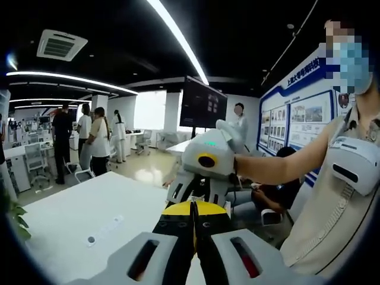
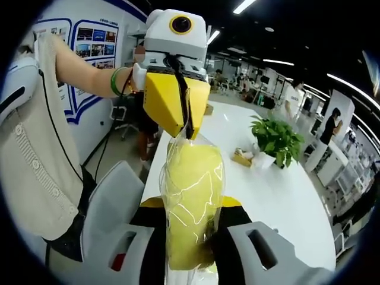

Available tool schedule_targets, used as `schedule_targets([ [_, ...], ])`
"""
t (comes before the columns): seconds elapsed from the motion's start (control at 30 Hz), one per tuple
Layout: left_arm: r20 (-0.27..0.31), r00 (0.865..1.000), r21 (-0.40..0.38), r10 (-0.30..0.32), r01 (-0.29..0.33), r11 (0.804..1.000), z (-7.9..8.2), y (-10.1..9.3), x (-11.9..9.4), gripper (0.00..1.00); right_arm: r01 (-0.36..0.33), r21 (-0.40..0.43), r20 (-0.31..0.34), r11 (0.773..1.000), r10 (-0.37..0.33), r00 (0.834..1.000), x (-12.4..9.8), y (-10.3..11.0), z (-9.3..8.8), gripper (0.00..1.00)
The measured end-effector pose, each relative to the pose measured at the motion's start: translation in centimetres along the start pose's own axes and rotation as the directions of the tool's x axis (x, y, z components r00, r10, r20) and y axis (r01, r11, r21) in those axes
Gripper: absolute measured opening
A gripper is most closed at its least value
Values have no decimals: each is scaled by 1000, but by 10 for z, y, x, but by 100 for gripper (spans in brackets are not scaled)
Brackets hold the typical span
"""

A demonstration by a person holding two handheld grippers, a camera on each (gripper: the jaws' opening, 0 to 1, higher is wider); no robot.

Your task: Compare the silicone blocks by pressing each to a similar depth, holding the contact briefly, and releasing to observe deformation and rebound differences across the visible hardness samples.

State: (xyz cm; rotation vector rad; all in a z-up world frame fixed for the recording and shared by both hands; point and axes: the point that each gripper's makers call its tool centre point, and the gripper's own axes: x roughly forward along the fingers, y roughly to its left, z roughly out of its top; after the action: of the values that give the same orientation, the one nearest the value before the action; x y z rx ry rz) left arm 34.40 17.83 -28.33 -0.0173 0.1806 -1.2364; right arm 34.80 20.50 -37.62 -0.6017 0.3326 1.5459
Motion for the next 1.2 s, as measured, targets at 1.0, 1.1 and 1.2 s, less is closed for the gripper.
schedule_targets([
  [1.0, 24, 999, -91, 26, -24, 996, -19, 14, -9, 0, -13, 4, -7, 1000, 13, 1000, 14, -4, -11, 36],
  [1.1, 29, 999, -105, 34, -31, 994, -23, 18, -11, 0, -7, 4, -1, 1000, 7, 1000, 14, -4, -10, 37],
  [1.2, 41, 998, -129, 46, -40, 991, -28, 25, -14, 0, 26, -1, 22, 1000, -26, 999, 14, -8, -11, 37],
])
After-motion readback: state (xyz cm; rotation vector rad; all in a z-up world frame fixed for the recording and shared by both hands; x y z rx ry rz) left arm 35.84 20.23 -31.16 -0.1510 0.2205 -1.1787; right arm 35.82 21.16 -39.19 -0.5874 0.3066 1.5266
